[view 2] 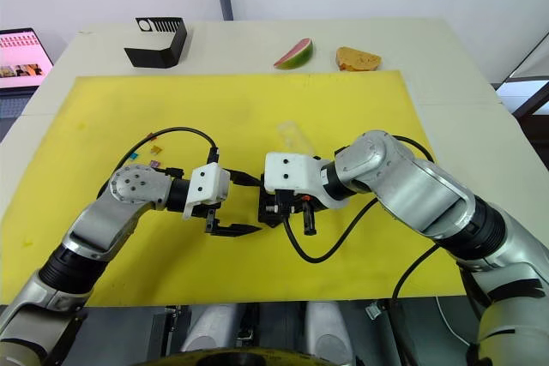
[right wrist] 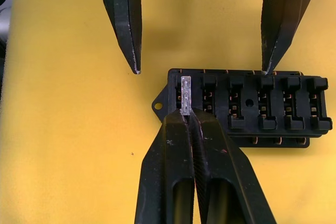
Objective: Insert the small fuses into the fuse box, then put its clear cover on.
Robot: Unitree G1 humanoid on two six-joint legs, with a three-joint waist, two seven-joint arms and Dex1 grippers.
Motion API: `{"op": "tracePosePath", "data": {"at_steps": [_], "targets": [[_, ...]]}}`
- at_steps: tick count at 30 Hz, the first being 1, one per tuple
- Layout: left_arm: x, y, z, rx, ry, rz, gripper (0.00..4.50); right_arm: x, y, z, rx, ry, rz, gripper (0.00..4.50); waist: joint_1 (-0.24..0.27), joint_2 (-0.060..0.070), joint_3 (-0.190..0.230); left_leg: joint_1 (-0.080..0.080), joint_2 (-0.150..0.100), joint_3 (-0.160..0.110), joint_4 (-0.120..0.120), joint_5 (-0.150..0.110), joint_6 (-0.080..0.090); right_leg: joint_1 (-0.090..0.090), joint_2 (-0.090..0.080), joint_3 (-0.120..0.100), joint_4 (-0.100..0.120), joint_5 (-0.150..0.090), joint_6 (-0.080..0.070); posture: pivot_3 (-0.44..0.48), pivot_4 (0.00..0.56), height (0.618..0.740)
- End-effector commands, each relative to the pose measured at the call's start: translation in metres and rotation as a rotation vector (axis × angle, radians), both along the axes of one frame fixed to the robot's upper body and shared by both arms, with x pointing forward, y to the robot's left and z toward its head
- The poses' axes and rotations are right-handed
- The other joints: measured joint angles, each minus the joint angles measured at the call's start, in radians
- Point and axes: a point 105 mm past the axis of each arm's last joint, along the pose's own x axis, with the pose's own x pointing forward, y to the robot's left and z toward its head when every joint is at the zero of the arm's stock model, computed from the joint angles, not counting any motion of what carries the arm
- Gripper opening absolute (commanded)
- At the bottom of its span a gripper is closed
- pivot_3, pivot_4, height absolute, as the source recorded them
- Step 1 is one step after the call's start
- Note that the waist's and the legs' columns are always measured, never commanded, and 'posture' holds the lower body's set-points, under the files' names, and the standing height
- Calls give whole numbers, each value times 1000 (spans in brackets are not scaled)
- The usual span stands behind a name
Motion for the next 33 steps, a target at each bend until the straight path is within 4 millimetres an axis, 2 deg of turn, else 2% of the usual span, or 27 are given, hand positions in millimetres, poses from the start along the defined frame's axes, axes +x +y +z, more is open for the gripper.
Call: {"op": "tracePosePath", "data": {"at_steps": [1,16,25,33], "targets": [[-3,-2,4,-5,-26,-23,4447,-6,3,4,6,-26,35,0,0,0,0,0,0,0,0,0,0,0,0,0,0,0,0,0,150,740],[-4,-3,5,-4,-28,-27,4447,1,-1,-5,-21,-40,8,0,-1,0,0,0,0,0,0,0,0,0,0,0,0,0,0,0,150,740],[-4,-3,5,-6,-30,-26,4447,0,-2,7,-13,-46,20,0,0,0,0,0,0,0,0,0,0,0,0,0,0,0,0,0,150,740],[-5,-3,4,-6,-30,-28,4447,2,-4,1,-21,-45,12,0,1,0,0,0,0,0,0,0,0,0,0,0,0,0,0,0,150,740]]}}
